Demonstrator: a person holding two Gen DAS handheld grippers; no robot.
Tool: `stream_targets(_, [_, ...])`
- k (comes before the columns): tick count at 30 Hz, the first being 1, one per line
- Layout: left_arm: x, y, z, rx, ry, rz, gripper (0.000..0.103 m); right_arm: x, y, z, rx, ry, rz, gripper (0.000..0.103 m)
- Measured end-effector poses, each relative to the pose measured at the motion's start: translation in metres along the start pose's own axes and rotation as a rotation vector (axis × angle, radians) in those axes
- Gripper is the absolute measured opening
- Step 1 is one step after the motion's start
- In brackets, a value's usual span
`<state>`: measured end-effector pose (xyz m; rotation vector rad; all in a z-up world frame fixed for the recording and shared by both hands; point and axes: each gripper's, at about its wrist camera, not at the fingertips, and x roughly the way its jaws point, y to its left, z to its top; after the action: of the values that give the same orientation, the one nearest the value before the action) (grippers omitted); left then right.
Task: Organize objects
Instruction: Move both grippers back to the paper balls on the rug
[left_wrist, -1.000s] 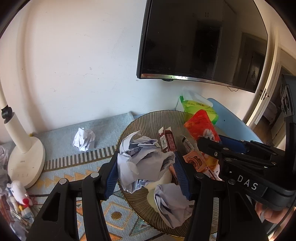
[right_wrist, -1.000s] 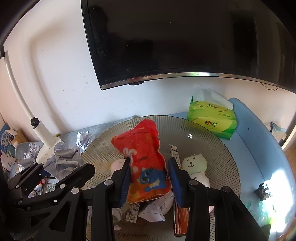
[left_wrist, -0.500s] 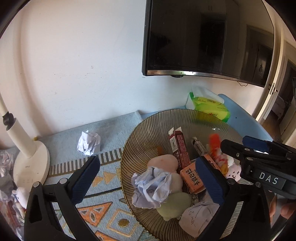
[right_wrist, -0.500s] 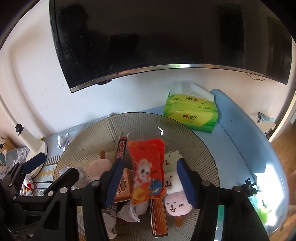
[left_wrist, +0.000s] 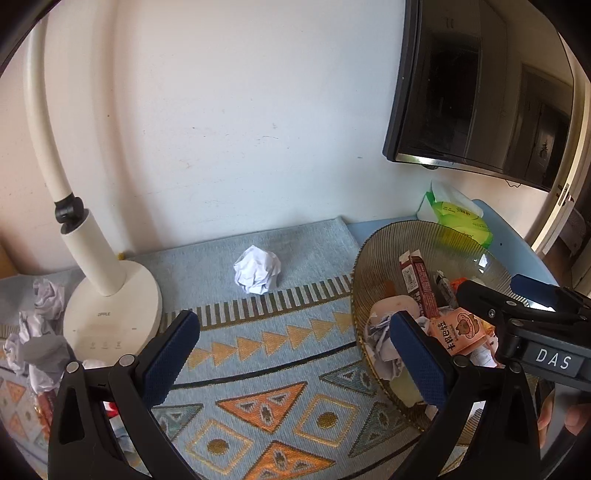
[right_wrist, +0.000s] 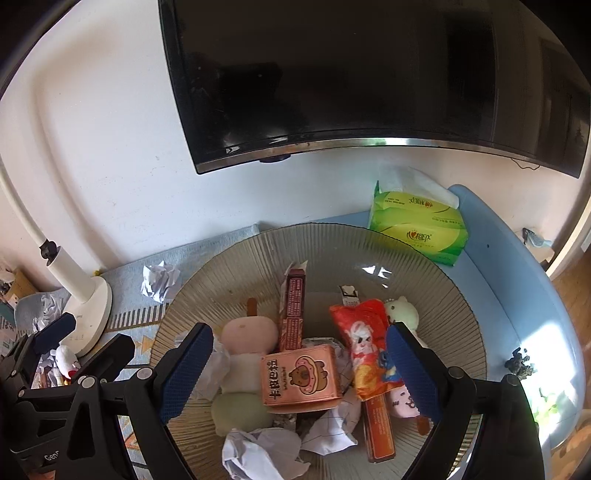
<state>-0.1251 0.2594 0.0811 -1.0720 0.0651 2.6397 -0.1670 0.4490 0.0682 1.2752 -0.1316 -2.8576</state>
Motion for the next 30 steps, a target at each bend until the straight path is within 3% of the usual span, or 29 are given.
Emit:
stream_targets(7, [-0.033, 0.067, -0.010, -0.050, -0.008, 0.091, 0.103, -0.005, 0.073, -0.004, -0.075, -0.003, 0.097, 0.095])
stream_targets(10, [-0.045, 0.100, -0.018, -0.082, -0.004, 0.141, 0.103, -0.008, 0.102, -0.009, -0.100, -0.004, 0.155, 0.103])
stream_targets(20, [-0.086, 0.221, -0.062, -0.233, 0.014, 0.280, 0.103, -0.010, 0.175, -0.040, -0.126, 0.035, 0.282, 0.103])
stream_targets(30, [-0.099, 0.313, -0.123, -0.366, 0.019, 0.294, 0.103, -0.011, 0.250, -0.103, -0.217, 0.105, 0.429, 0.103])
